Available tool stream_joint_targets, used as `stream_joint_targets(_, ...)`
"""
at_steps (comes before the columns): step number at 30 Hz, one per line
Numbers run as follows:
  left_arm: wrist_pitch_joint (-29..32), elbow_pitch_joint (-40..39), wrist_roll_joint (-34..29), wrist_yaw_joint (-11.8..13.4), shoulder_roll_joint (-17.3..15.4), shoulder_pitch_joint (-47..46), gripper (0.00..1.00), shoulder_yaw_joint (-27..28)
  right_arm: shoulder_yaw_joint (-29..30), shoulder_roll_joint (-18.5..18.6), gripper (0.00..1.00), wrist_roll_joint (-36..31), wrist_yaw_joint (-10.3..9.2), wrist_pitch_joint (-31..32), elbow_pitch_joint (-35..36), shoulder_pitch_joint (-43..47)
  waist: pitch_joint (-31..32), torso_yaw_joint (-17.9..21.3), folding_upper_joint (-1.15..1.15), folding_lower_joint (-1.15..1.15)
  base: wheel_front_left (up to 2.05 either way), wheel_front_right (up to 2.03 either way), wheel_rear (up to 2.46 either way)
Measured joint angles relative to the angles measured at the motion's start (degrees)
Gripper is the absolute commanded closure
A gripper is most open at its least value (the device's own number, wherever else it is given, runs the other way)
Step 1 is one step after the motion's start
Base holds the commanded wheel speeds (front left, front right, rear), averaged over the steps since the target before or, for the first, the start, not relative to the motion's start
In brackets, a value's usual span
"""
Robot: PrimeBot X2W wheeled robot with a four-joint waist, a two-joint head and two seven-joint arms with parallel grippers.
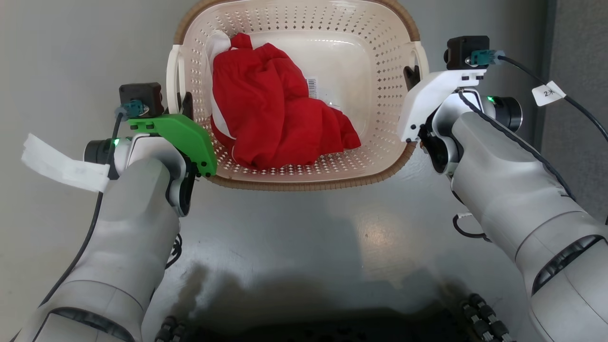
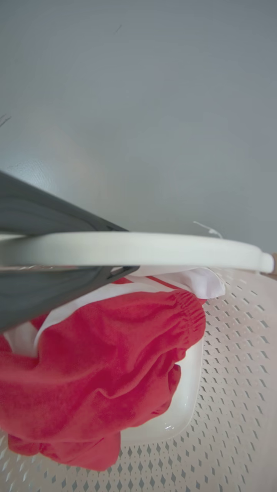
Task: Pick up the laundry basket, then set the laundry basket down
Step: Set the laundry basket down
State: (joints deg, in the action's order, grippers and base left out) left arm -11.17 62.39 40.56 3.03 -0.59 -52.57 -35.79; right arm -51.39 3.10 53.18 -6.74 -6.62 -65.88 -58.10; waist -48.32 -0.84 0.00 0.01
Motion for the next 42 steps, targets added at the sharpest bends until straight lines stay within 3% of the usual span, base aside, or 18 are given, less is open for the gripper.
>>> stream_joint_targets(26,-1.6,2.1,0.0,-1.1,0.1,-1.6,1.00,-0.8,-0.6,-0.2,1.00,0.1,0.09,-2.4,-0.9,-1.0,-3.3,0.5,0.00,-0.01,0.00,0.00,0.00)
stream_joint_targets(30,-1.6,2.2,0.1,-1.1,0.1,-1.6,1.00,-1.0,-0.8,-0.3,0.84,0.3,0.13,-2.5,-1.0,-1.0,-3.4,0.4,0.00,-0.01,0.00,0.00,0.00)
stream_joint_targets(31,-1.6,2.3,0.1,-1.3,0.1,-1.7,1.00,-1.0,-0.9,-0.3,0.71,0.3,0.13,-2.7,-1.0,-1.0,-3.5,0.4,0.00,0.00,0.00,0.00,0.00)
stream_joint_targets(32,-1.6,2.3,0.3,-1.3,0.1,-1.7,1.00,-1.0,-0.9,-0.3,0.67,0.3,0.13,-3.0,-1.0,-1.0,-3.5,0.4,0.00,-0.01,0.00,0.00,0.00)
stream_joint_targets(33,-1.6,2.4,0.5,-1.3,0.2,-1.7,0.95,-1.0,-0.9,-0.2,0.62,0.3,0.12,-3.0,-1.0,-1.0,-3.5,0.4,0.00,-0.01,0.00,0.00,0.00)
stream_joint_targets(35,-1.8,2.7,0.6,-1.3,0.1,-1.7,0.69,-1.1,-0.9,-0.2,0.50,0.3,0.13,-3.1,-1.1,-1.0,-3.4,0.4,0.00,0.00,0.00,0.00,0.00)
stream_joint_targets(36,-1.8,2.9,0.6,-1.2,0.1,-1.7,0.56,-1.1,-0.9,-0.2,0.29,0.3,0.13,-3.2,-1.1,-1.0,-3.4,0.4,0.00,-0.01,0.00,0.00,0.00)
stream_joint_targets(37,-2.0,3.1,0.7,-1.2,-0.1,-1.7,0.51,-1.0,-0.9,-0.1,0.19,0.4,0.13,-3.3,-1.1,-1.0,-3.4,0.4,0.00,-0.01,0.00,0.00,0.00)
stream_joint_targets(38,-2.0,3.3,0.9,-1.2,-0.3,-1.7,0.36,-1.0,-0.9,0.1,0.09,0.4,0.09,-3.5,-1.2,-1.0,-3.4,0.4,0.00,-0.01,0.00,0.00,0.00)
stream_joint_targets(39,-2.0,3.4,1.1,-1.2,-0.4,-1.7,0.00,-1.0,-0.9,0.3,0.00,0.4,0.09,-3.6,-1.3,-1.1,-3.3,0.3,0.00,0.00,0.00,0.00,0.00)
stream_joint_targets(42,-2.0,3.6,1.1,-1.1,-0.4,-1.8,0.00,-0.9,-0.9,0.5,0.00,0.7,0.09,-3.8,-1.5,-1.2,-3.2,0.3,0.00,-0.01,0.00,0.00,0.00)
